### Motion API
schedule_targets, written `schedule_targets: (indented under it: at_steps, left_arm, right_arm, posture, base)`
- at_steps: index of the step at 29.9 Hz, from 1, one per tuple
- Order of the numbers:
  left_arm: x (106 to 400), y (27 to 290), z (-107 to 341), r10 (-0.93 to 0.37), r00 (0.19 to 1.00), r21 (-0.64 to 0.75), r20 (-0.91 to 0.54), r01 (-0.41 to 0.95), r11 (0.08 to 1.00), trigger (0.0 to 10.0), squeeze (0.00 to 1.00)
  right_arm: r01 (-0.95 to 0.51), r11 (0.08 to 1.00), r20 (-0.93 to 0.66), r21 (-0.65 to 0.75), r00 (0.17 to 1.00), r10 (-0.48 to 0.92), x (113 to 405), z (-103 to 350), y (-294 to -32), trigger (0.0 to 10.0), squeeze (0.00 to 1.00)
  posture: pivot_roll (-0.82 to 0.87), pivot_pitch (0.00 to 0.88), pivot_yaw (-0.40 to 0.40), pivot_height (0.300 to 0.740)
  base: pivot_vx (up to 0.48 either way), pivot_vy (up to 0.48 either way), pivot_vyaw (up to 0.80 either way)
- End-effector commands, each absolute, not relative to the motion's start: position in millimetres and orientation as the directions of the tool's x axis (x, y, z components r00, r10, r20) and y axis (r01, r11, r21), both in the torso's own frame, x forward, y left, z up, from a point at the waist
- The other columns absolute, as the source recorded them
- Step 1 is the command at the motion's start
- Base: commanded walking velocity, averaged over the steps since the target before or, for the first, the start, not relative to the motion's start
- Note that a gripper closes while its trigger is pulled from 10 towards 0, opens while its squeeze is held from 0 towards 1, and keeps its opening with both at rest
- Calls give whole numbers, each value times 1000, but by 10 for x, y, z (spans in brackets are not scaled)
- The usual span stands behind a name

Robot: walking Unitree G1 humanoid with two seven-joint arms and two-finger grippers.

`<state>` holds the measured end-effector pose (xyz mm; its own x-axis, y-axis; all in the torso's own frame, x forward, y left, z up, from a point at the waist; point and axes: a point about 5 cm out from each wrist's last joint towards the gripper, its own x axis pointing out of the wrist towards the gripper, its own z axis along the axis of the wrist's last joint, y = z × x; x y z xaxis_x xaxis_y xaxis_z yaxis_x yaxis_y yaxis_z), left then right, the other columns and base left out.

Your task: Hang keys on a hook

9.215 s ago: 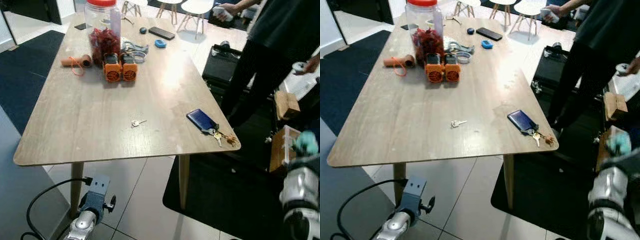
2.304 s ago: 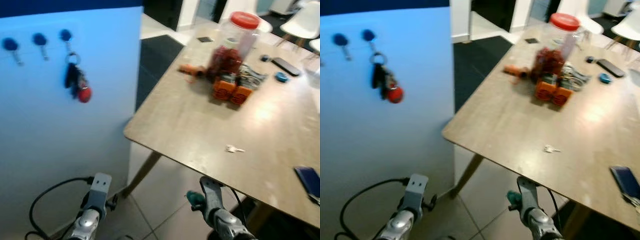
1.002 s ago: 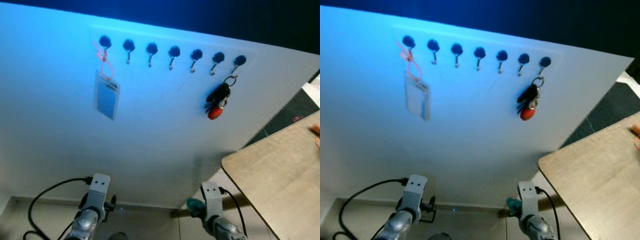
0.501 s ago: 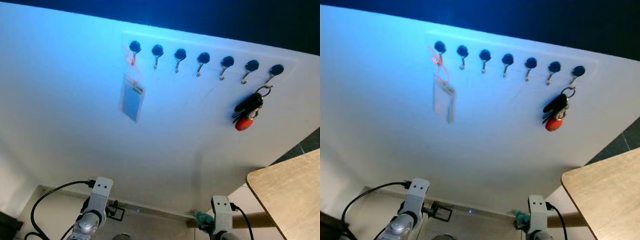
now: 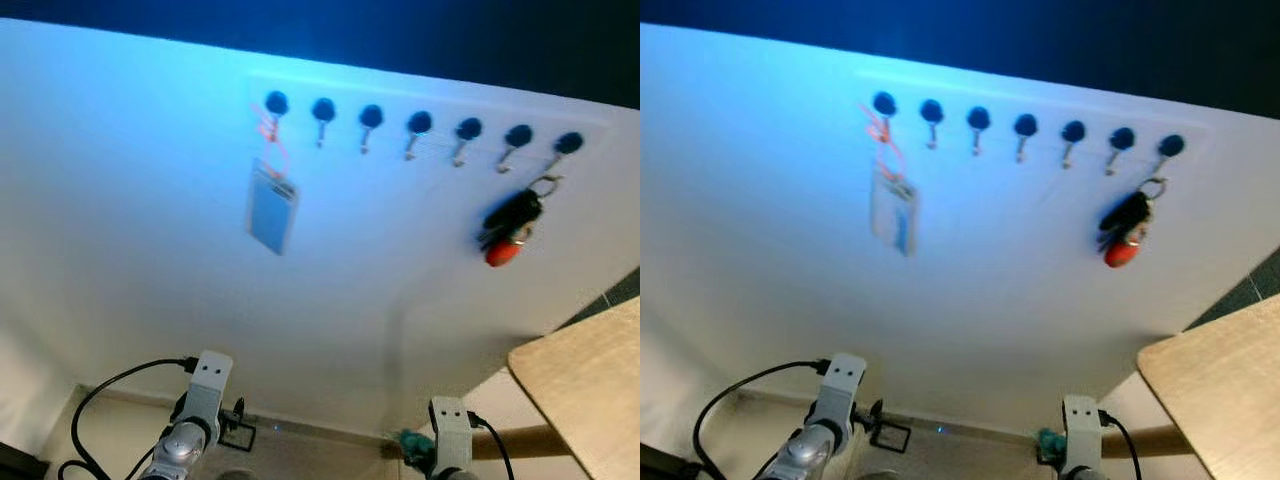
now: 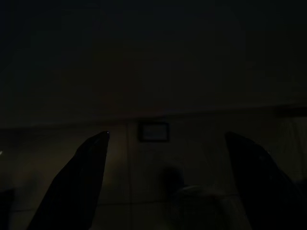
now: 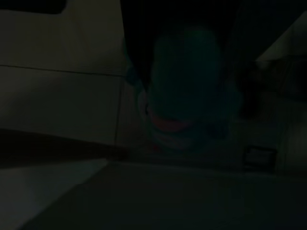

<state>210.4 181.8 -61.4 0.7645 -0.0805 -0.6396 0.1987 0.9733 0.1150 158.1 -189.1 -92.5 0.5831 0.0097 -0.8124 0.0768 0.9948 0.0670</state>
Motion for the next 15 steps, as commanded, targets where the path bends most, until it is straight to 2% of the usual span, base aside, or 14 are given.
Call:
schedule_targets:
  at_steps: [1,15]
  left_arm:
    - [2088,1816,-619,-87,765,114,-638,205,972,10000,0]
    - [2074,1826,-609,-128,767,130,-629,266,955,10000,0]
  right_arm:
    - [80,994,-812,76,584,15,1588,-926,-1856,10000,0]
    - [79,994,-815,80,580,19,1576,-935,-1825,10000,0]
  posture:
    - [91,16,-96,740]
    - [97,21,-92,740]
  base:
    - [0,0,0]
    - [0,0,0]
